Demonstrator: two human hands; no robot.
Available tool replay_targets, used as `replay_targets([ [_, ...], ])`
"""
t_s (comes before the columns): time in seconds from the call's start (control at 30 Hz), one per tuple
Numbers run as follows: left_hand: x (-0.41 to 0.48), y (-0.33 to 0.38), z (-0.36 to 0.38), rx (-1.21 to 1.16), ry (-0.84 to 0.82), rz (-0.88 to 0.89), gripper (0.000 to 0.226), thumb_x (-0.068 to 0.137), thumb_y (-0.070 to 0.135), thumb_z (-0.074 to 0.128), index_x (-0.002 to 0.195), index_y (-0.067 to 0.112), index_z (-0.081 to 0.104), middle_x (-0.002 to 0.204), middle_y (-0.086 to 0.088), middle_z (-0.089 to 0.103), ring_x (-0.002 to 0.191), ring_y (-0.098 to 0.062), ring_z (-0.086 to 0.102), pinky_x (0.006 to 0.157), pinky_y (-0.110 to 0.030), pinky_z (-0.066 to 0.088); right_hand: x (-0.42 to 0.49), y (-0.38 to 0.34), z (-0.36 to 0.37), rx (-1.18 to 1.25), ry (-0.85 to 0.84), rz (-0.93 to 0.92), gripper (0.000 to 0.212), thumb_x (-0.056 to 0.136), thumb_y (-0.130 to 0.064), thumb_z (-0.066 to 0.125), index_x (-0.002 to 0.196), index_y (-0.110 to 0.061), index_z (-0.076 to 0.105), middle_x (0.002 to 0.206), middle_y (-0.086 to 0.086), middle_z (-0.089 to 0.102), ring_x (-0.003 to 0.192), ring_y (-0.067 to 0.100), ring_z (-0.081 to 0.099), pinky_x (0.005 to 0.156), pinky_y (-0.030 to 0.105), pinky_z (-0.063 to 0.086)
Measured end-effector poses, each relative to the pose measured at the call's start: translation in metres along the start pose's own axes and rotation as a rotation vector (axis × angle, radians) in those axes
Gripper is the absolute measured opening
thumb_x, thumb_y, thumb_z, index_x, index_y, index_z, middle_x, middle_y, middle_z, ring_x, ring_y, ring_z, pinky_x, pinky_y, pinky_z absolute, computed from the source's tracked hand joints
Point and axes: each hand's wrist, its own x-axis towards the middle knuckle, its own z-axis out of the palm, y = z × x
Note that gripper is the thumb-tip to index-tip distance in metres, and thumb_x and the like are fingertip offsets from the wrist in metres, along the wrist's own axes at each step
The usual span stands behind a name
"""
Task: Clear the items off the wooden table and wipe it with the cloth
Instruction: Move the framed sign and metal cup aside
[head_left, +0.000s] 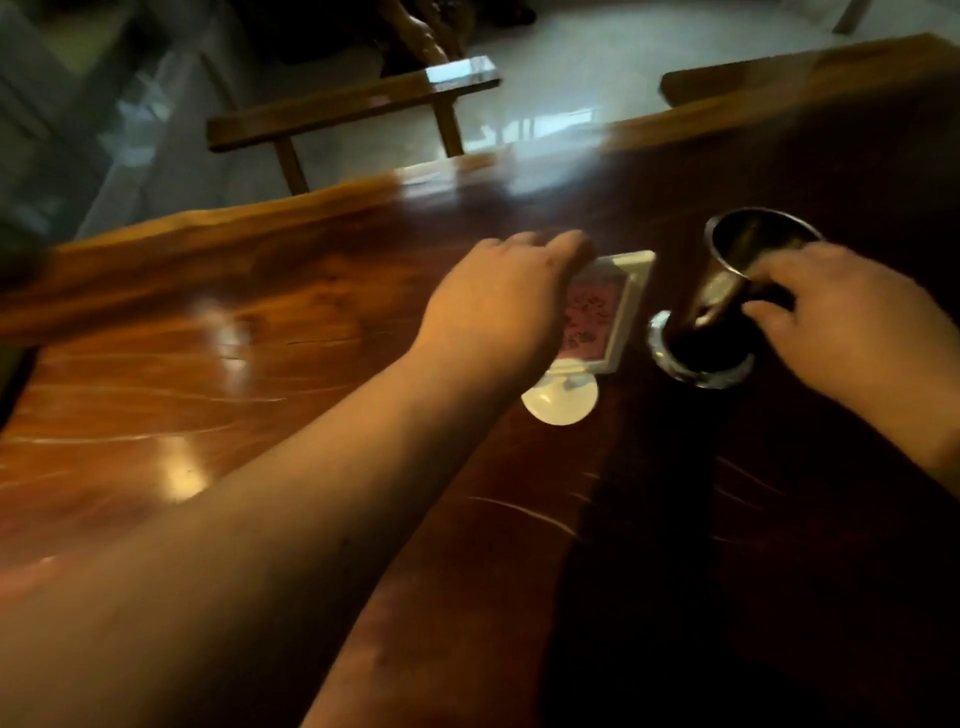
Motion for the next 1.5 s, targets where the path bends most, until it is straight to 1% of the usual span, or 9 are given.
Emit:
replay_targets([
  [0.17, -0.051, -0.092, -0.067, -0.004, 0.074, -0.108, 0.047, 0.092, 0.016, 0.061, 0.135, 0.033, 0.059, 0.116, -0.003, 0.07, 0.099, -0.029, 0.066, 0.068, -0.041, 0.056, 0.014, -0.058, 0.022, 0.005, 0.036, -0.151, 0.019, 0.091, -0.041, 0.054, 0.107, -0.031, 0.056, 0.094, -0.001, 0.051, 0.087, 0.036, 0.058, 0.074, 0.055, 0.053],
  [0.3, -0.104, -0.197, -0.14, 0.1, 0.125, -0.184, 0.043, 0.096, 0.015, 0.06, 0.135, 0.033, 0.061, 0.118, -0.004, 0.073, 0.097, -0.029, 0.069, 0.064, -0.033, 0.042, 0.004, -0.214, 0.011, 0.088, 0.089, -0.332, 0.025, 0.088, -0.049, 0.049, 0.105, -0.033, 0.057, 0.09, -0.005, 0.047, 0.079, 0.037, 0.058, 0.064, 0.048, 0.053],
  [0.47, -0.179, -0.312, -0.2, 0.173, 0.099, -0.314, 0.039, 0.095, 0.014, 0.064, 0.129, 0.033, 0.063, 0.113, -0.002, 0.073, 0.089, -0.022, 0.064, 0.062, -0.028, 0.04, -0.014, -0.407, -0.001, 0.147, 0.065, -0.474, 0.014, 0.087, -0.032, 0.061, 0.099, -0.026, 0.065, 0.092, 0.009, 0.056, 0.077, 0.041, 0.059, 0.061, 0.041, 0.047],
  [0.7, -0.26, -0.42, -0.214, 0.218, 0.105, -0.46, 0.039, 0.095, 0.019, 0.064, 0.129, 0.036, 0.06, 0.111, -0.004, 0.071, 0.085, -0.023, 0.06, 0.063, -0.035, 0.045, -0.022, -0.55, 0.042, 0.195, 0.023, -0.653, 0.013, 0.099, -0.033, 0.052, 0.107, -0.029, 0.061, 0.097, -0.002, 0.049, 0.085, 0.025, 0.051, 0.066, 0.039, 0.044],
  [0.9, -0.297, -0.45, -0.192, 0.198, 0.082, -0.469, 0.042, 0.096, 0.018, 0.065, 0.135, 0.032, 0.06, 0.118, -0.009, 0.07, 0.103, -0.033, 0.065, 0.073, -0.043, 0.053, -0.032, -0.587, 0.077, 0.165, -0.011, -0.67, 0.014, 0.101, -0.031, 0.051, 0.11, -0.028, 0.061, 0.099, -0.001, 0.052, 0.083, 0.026, 0.053, 0.064, 0.036, 0.039],
  [1.13, -0.294, -0.457, -0.184, 0.222, 0.044, -0.525, 0.056, 0.098, 0.032, 0.064, 0.151, 0.033, 0.046, 0.136, -0.009, 0.059, 0.122, -0.032, 0.052, 0.084, -0.041, 0.045, -0.041, -0.591, 0.081, 0.173, -0.013, -0.632, 0.019, 0.101, -0.034, 0.049, 0.116, -0.028, 0.06, 0.104, -0.001, 0.056, 0.087, 0.025, 0.056, 0.066, 0.04, 0.05],
  [1.3, -0.296, -0.429, -0.208, 0.278, 0.003, -0.501, 0.077, 0.088, 0.061, 0.065, 0.156, 0.036, 0.038, 0.157, -0.007, 0.045, 0.142, -0.037, 0.038, 0.107, -0.057, 0.042, -0.055, -0.582, 0.056, 0.218, 0.025, -0.603, 0.052, 0.093, -0.05, 0.06, 0.139, -0.027, 0.048, 0.13, 0.0, 0.056, 0.11, 0.024, 0.057, 0.075, 0.035, 0.048],
  [1.4, -0.293, -0.39, -0.236, 0.226, 0.079, -0.401, 0.07, 0.086, 0.066, 0.057, 0.146, 0.029, 0.052, 0.146, -0.008, 0.057, 0.132, -0.033, 0.051, 0.094, -0.047, 0.048, -0.075, -0.565, 0.018, 0.231, 0.102, -0.56, 0.062, 0.087, -0.061, 0.061, 0.139, -0.029, 0.049, 0.129, -0.002, 0.057, 0.113, 0.022, 0.055, 0.075, 0.034, 0.044],
  [1.5, -0.294, -0.334, -0.27, 0.201, 0.08, -0.244, 0.063, 0.084, 0.073, 0.057, 0.128, 0.028, 0.063, 0.123, -0.002, 0.071, 0.11, -0.026, 0.063, 0.076, -0.034, 0.043, -0.109, -0.538, -0.034, 0.191, 0.157, -0.489, 0.068, 0.081, -0.074, 0.054, 0.133, -0.031, 0.056, 0.122, -0.005, 0.062, 0.112, 0.022, 0.054, 0.079, 0.039, 0.048],
])
